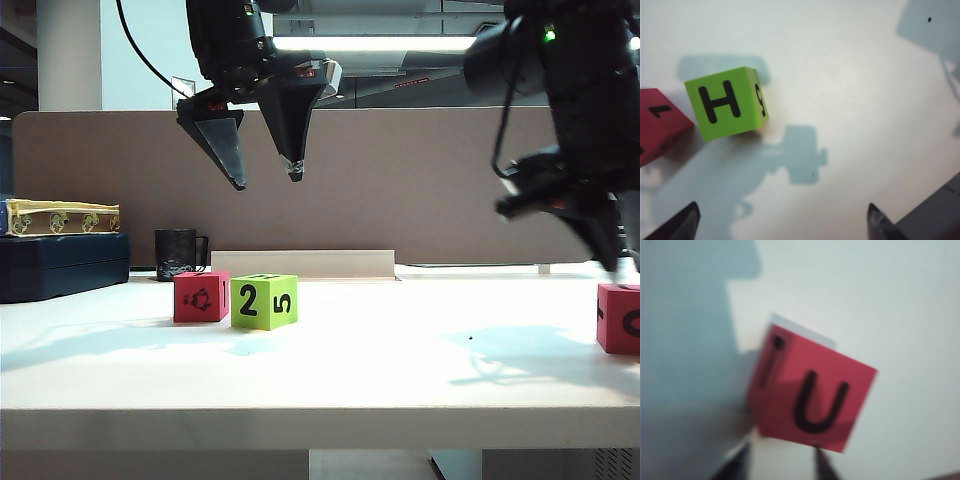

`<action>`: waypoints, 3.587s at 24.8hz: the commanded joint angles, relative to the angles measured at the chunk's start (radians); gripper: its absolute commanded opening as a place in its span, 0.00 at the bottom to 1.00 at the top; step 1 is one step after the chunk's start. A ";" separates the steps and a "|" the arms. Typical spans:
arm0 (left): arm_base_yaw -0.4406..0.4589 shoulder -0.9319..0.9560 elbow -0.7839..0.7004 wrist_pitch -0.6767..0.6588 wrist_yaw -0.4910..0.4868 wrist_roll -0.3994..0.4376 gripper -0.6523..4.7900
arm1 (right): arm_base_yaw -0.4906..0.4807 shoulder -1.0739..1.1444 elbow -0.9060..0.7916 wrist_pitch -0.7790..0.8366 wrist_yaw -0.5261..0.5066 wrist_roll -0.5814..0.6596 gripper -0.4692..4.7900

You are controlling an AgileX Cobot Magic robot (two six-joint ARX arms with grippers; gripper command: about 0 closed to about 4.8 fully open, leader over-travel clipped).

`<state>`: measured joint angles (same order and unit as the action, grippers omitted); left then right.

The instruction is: Select the appropriate blocks from the scattered letter blocks on the table and arrange them in a row to spell out "THU".

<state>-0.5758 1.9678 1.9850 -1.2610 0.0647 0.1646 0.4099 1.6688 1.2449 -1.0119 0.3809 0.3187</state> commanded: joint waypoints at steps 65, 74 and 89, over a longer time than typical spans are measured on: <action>-0.002 -0.255 0.003 0.160 0.228 -0.007 0.90 | -0.205 0.030 -0.060 0.136 -0.309 0.074 0.67; -0.002 -0.255 0.003 0.148 0.228 -0.006 0.90 | -0.204 0.030 -0.060 0.209 -0.342 0.074 0.53; -0.002 -0.255 0.003 0.129 0.196 -0.002 0.90 | -0.096 0.070 -0.048 0.338 -0.465 0.109 0.46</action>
<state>-0.5774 1.7168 1.9850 -1.1255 0.2802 0.1612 0.2996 1.7283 1.1908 -0.6903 -0.0528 0.4183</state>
